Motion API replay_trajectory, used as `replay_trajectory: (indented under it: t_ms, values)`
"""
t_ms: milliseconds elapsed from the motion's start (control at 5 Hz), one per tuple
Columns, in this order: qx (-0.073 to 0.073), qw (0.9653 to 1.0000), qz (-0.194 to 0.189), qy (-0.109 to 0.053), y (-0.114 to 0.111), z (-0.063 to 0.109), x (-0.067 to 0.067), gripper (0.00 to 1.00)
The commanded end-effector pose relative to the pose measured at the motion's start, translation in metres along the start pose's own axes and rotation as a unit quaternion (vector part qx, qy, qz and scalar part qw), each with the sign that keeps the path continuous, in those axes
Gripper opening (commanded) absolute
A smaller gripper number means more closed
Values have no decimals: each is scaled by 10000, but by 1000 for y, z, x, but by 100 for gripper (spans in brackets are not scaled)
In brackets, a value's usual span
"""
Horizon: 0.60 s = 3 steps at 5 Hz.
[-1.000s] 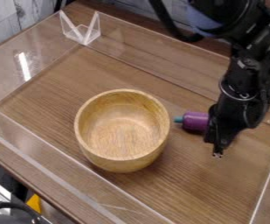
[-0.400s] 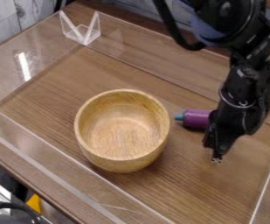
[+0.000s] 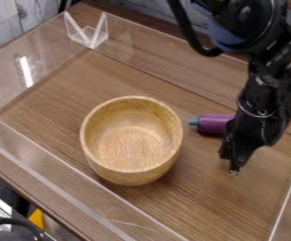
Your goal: Remove the purple eggplant from inside the brown bowl and put it on the table
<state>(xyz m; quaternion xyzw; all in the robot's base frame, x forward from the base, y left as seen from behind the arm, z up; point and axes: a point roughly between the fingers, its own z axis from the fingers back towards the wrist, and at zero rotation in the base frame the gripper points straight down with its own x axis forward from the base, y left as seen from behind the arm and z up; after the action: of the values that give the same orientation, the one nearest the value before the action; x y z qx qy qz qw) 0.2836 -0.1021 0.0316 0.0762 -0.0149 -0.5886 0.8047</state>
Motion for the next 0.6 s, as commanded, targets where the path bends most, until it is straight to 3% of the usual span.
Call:
replay_trajectory:
  t_ms: [0,400]
  values:
    - [184,9997,74,-131,12,9,3,0]
    - [192,9997,130,-115,16,7,1,0]
